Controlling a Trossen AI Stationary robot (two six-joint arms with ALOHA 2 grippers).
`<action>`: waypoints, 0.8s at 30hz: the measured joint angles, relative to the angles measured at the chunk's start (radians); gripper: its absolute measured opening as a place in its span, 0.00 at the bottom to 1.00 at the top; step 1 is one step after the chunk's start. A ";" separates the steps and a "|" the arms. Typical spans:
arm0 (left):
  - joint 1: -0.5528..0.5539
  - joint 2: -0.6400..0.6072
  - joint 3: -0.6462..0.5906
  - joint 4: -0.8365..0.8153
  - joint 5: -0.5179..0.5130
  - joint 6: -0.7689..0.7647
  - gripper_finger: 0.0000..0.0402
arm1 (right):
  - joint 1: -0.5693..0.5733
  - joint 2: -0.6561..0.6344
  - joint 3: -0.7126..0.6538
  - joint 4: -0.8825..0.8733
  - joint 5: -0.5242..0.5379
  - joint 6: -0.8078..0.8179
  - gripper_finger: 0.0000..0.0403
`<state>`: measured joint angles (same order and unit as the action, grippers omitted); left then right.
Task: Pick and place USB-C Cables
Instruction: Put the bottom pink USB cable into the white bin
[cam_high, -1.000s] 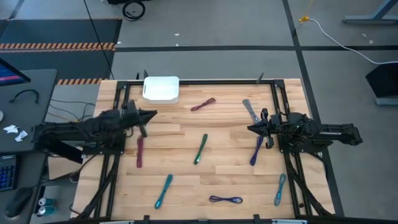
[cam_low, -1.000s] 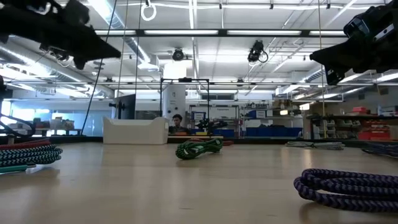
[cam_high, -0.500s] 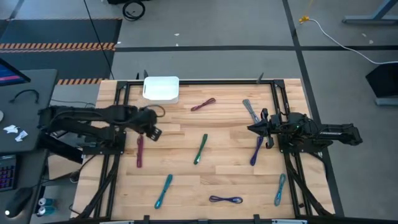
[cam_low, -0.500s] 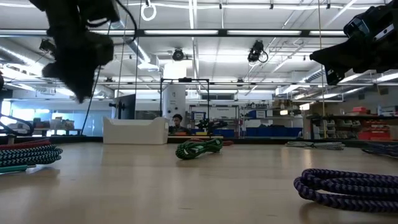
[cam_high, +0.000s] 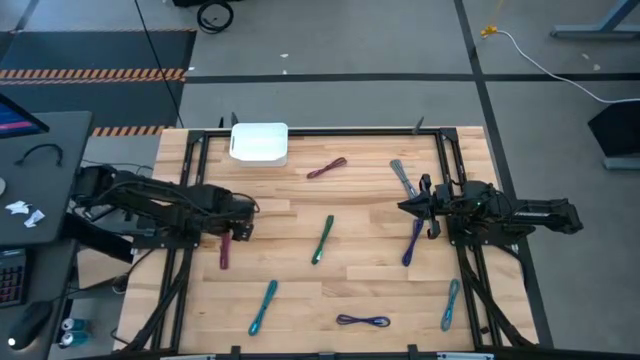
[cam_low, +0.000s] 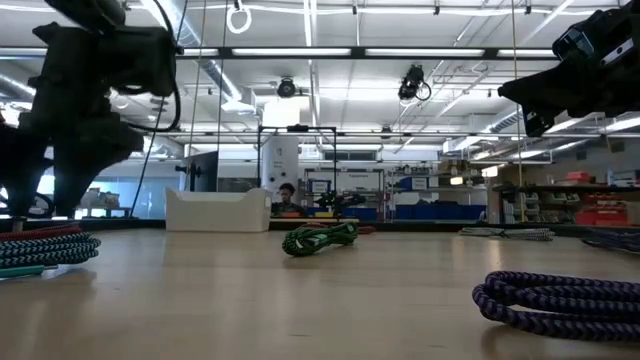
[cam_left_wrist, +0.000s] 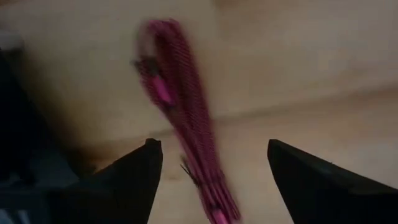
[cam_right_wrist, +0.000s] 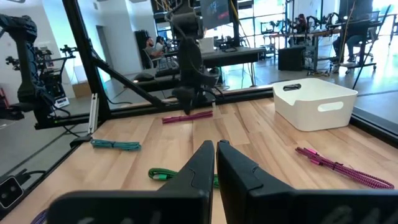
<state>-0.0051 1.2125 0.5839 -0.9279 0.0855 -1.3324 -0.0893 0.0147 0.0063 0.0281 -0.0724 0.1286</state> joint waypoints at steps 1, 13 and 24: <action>0.000 0.000 -0.016 0.014 -0.014 -0.014 0.71 | 0.000 0.000 0.000 0.000 0.000 0.000 0.06; 0.002 -0.005 -0.149 0.188 -0.036 -0.018 0.35 | 0.000 0.000 0.000 0.000 0.000 0.000 0.06; 0.131 0.001 0.059 0.255 -0.055 0.465 0.07 | 0.000 0.000 0.000 0.000 0.000 0.000 0.06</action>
<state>0.1261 1.2133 0.6427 -0.6729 0.0309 -0.8671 -0.0894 0.0147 0.0059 0.0285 -0.0723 0.1287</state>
